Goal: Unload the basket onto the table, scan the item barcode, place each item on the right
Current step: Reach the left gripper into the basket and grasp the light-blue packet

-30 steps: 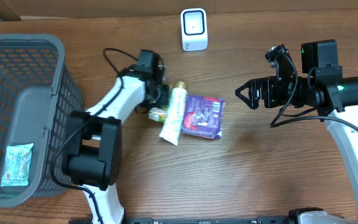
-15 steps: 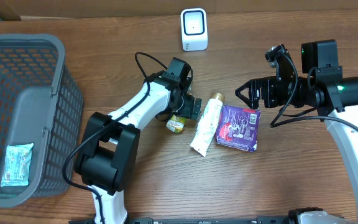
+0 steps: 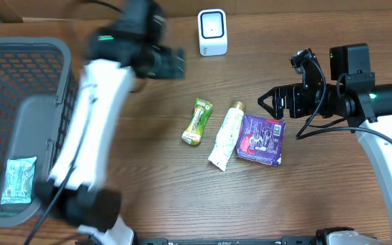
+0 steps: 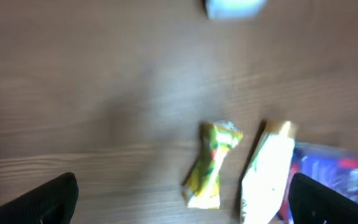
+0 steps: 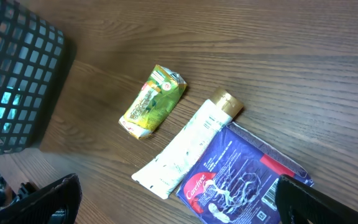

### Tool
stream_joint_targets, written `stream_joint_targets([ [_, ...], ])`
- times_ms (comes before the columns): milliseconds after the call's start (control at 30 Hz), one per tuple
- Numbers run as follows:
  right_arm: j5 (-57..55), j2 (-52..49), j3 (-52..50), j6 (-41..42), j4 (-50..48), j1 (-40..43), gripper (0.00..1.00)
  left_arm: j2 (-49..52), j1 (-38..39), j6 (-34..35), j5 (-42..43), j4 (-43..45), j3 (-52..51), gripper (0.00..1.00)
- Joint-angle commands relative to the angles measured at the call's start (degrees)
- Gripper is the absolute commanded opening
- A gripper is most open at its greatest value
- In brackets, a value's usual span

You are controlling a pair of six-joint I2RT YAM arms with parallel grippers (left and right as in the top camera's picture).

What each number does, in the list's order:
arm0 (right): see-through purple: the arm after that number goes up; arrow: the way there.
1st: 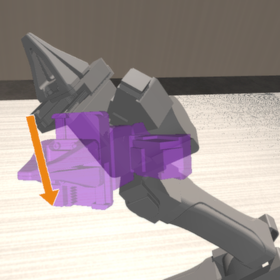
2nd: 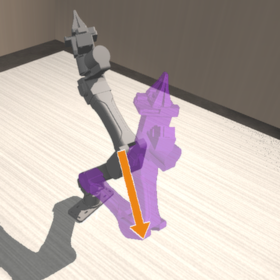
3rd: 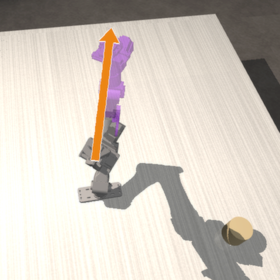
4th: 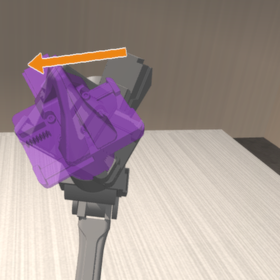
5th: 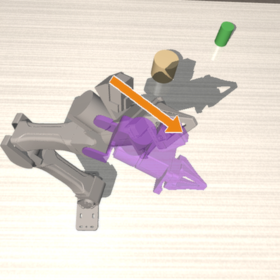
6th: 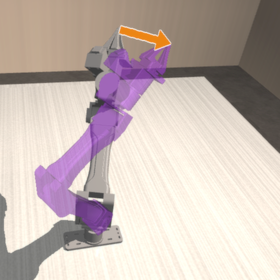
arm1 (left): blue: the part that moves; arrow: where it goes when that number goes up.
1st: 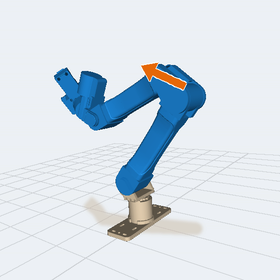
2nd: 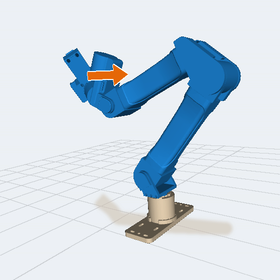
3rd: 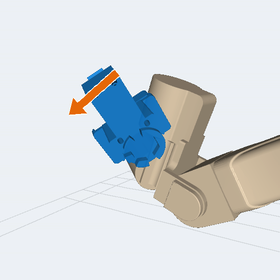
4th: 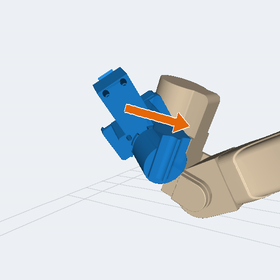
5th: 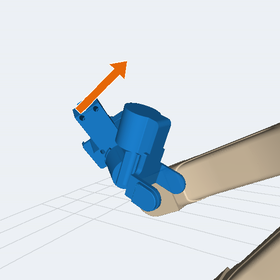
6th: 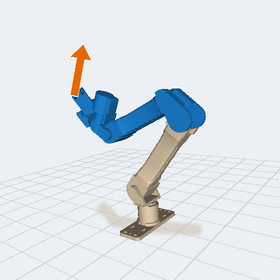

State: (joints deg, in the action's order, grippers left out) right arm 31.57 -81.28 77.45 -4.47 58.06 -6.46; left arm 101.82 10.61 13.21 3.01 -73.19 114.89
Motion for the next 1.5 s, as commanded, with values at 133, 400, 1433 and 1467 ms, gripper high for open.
stream_joint_targets([
  [133, 0.00, 0.13, -0.26, 0.13, -0.02, -0.28, 1.00, -9.68, -18.97, 1.20, -2.16, -7.98, 2.21, 1.00],
  [400, 0.00, 0.13, -0.26, 0.13, -0.28, -0.28, 1.00, -9.94, -44.59, 6.58, -3.54, -9.31, -4.70, 1.00],
  [1433, -0.02, 0.13, -0.26, 0.13, -0.09, -0.28, 1.00, -5.86, -56.59, -26.14, -14.43, 33.94, -48.83, 1.00],
  [1467, -0.02, 0.13, -0.26, 0.13, -0.09, -0.28, 1.00, -5.38, -56.72, -26.12, -15.26, 33.24, -48.89, 1.00],
])
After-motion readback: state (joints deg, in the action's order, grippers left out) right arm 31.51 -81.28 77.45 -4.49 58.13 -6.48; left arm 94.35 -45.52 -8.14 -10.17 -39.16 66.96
